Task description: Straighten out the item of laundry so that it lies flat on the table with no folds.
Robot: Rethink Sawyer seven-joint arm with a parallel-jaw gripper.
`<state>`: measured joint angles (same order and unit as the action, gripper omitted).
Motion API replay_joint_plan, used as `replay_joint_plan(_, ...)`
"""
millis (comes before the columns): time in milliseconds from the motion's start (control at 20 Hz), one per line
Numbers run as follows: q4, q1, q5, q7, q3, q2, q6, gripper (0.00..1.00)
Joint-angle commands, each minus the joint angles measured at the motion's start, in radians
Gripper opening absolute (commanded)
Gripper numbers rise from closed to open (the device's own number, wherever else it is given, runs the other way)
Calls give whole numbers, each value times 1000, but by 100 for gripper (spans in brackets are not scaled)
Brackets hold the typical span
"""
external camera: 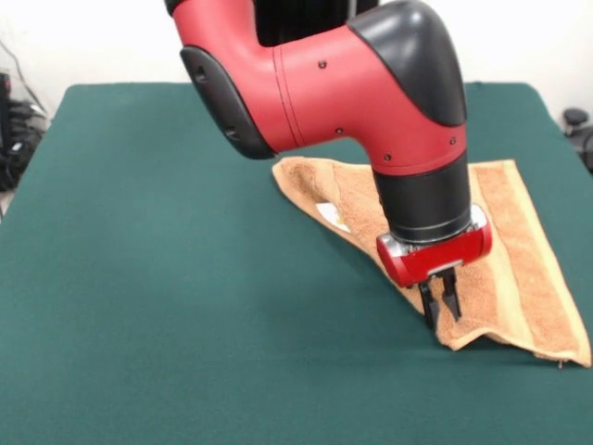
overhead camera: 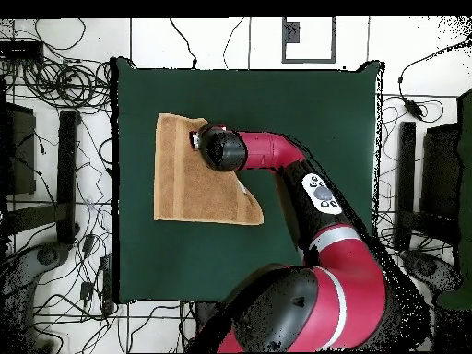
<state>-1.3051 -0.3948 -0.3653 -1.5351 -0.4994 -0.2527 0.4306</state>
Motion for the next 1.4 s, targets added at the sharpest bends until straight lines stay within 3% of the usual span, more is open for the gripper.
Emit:
replay_joint_plan(50, -28, -4, -63, -46, 8, 147, -119, 0)
replay_joint_plan(450, -64, -20, -55, -60, 2, 127, -136, 0)
replay_joint_plan(1050, -153, 19, -13, -163, 94, -9, -97, 0)
replay_joint_plan(1400, -160, 41, 19, -161, 133, -63, 6, 0)
